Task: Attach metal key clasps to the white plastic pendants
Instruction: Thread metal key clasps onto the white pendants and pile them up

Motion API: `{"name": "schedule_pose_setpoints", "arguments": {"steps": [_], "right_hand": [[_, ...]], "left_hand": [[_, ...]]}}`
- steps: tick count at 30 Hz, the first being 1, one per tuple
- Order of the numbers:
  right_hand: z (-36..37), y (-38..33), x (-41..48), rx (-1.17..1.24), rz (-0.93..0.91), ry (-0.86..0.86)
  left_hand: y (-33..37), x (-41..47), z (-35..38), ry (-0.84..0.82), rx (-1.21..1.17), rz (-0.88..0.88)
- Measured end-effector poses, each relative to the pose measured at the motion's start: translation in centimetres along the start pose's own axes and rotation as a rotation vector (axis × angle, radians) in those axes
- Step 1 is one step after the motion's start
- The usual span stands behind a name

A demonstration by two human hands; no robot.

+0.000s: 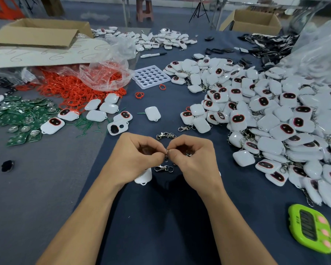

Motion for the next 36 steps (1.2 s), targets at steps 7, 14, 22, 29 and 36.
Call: {"name": "schedule_pose_setpoints", "arguments": {"steps": [7, 14, 22, 29, 36], "right_hand": [[-0.1, 0.1, 0.0, 0.010, 0.015, -0.058], [-0.1, 0.0, 0.0, -0.011, 0.006, -0.086], [0.5, 0.1, -0.4, -0.028, 0.020, 0.081], [1.1, 0.7, -0.8, -0.118, 0.078, 0.099], [1.1, 0.2, -0.9, -0.161, 0.036, 0.083]], "left_hand": [[0.2, -0.1, -0.1, -0.041, 0.023, -0.018], [0.2, -0.1, 0.0, -0.074, 0.016, -0.047], [0.0, 0.0, -0.3, 0.103, 0.008, -0.018], [-0.8, 1.0, -3.3, 0.639, 0.237, -0.069], [-1.3, 1.1, -3.1, 0.609, 0.366, -0.065]]}}
Point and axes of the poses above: each hand's wrist, its own x-axis towards the middle knuckle, its own z-axis out of the palm, y = z × x, the point moved 2 cm from there along x, towards the middle knuckle, and after that the axes turned 10 degrees about y, right-handed, at the moved point
